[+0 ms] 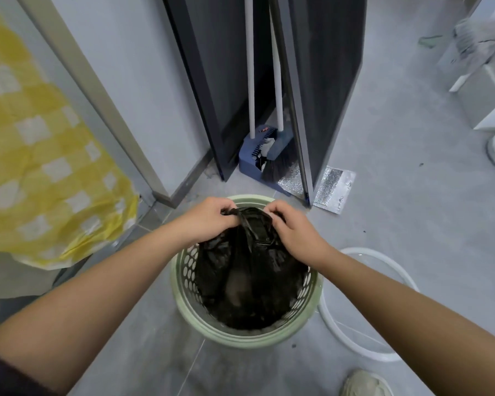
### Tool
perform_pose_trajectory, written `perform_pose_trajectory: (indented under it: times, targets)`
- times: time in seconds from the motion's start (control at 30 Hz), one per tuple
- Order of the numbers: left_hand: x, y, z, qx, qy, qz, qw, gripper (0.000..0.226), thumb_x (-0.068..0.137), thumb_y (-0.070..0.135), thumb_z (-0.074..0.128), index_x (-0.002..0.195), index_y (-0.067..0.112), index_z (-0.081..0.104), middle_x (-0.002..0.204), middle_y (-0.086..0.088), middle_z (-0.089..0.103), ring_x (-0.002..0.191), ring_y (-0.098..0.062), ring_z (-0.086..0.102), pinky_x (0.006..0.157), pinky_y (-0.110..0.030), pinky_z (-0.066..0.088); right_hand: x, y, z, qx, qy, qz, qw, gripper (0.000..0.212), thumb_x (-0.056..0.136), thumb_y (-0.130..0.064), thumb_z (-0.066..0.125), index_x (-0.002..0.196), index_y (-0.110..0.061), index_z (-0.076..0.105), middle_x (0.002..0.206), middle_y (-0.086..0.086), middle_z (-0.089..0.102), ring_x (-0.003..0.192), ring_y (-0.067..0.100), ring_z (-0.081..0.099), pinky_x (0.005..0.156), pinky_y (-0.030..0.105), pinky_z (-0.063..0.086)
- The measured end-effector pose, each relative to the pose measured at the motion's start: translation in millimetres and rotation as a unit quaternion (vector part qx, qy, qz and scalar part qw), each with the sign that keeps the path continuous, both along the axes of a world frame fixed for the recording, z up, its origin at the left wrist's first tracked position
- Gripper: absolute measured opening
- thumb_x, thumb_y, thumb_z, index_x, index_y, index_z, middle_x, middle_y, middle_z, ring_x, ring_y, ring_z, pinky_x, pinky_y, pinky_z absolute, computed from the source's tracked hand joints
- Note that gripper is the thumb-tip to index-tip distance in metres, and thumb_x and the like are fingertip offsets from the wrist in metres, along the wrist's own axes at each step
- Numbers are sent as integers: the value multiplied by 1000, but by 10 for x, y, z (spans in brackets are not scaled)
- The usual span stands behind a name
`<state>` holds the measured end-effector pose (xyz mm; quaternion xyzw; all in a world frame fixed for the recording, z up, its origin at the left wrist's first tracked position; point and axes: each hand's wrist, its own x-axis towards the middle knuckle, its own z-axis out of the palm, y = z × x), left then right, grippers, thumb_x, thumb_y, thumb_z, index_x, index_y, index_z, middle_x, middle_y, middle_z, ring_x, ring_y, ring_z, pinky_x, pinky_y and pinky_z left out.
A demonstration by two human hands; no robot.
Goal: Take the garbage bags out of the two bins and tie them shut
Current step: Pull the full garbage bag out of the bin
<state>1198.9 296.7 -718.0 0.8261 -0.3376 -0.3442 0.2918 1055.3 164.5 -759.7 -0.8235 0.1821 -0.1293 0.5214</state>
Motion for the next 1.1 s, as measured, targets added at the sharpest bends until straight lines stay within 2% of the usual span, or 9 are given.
perform_pose_trajectory:
  times: [0.07, 0.13, 0.27, 0.5, 0.63, 0.73, 0.9, 1.0, 1.1]
  targets:
    - [-2, -95, 29, -12, 85, 48, 995, 13, 87, 13, 64, 75, 13, 59, 70, -5, 57, 64, -16, 51, 60, -27, 40, 85, 113, -2, 88, 15, -10, 996, 9, 92, -32, 56, 97, -24, 58, 88, -12, 60, 84, 2, 55, 81, 24, 43]
    - [42, -164, 70, 6, 129, 63, 990, 14, 87, 8, 61, 74, 14, 59, 68, -5, 58, 62, -17, 53, 58, -26, 44, 126, 203, 8, 128, 55, 19, 990, 38, 82, -45, 66, 114, -31, 54, 107, -14, 61, 98, -1, 57, 88, 23, 45]
    - [113, -260, 159, 60, 156, 25, 986, 12, 86, 3, 61, 79, 13, 62, 71, -6, 61, 63, -17, 58, 55, -23, 51, 193, 345, -19, 174, 66, 116, 976, 52, 81, -23, 74, 126, -24, 48, 111, -20, 58, 96, -20, 53, 82, 6, 41]
    - [161, -399, 61, 63, 23, -95, 993, 12, 80, 16, 73, 72, 22, 66, 71, 6, 65, 66, -7, 58, 71, -23, 47, 217, 399, -58, 260, 87, 164, 948, 42, 75, -29, 76, 110, -38, 56, 116, -14, 63, 114, 7, 56, 101, 26, 43]
    - [131, -523, 17, 77, 23, -116, 990, 11, 78, 21, 76, 71, 23, 67, 70, 9, 66, 67, -6, 60, 68, -23, 48, 240, 440, -87, 263, 42, 111, 957, 44, 81, -16, 74, 119, -27, 56, 114, -15, 61, 104, -8, 57, 90, 9, 44]
    - [176, -520, -4, 68, 35, -87, 993, 9, 77, 24, 78, 77, 19, 70, 74, 6, 68, 70, -8, 63, 66, -23, 48, 262, 492, -135, 187, 19, 62, 980, 37, 84, -18, 71, 119, -20, 60, 109, -12, 63, 97, -8, 58, 83, 3, 41]
    - [248, -299, -45, -4, 28, 33, 999, 23, 87, 37, 64, 88, 14, 69, 90, 2, 67, 81, -9, 60, 72, -23, 46, 306, 503, -194, 120, 102, 18, 987, 30, 91, -34, 59, 117, -21, 62, 117, -5, 63, 111, 13, 56, 98, 28, 42]
    - [286, 37, -17, -58, -89, 156, 982, 26, 93, 38, 53, 100, 16, 64, 97, 2, 63, 90, -15, 57, 77, -28, 43, 294, 494, -92, 137, 136, 8, 981, 38, 93, -44, 53, 122, -21, 61, 122, -2, 63, 113, 17, 56, 98, 32, 43]
    - [278, 544, -130, 84, -188, 141, 968, 41, 92, 39, 53, 123, 12, 53, 120, -7, 53, 105, -22, 54, 89, -33, 43, 246, 474, 47, 155, 152, -9, 976, 39, 94, -48, 49, 119, -21, 62, 117, -2, 64, 107, 17, 57, 90, 28, 41]
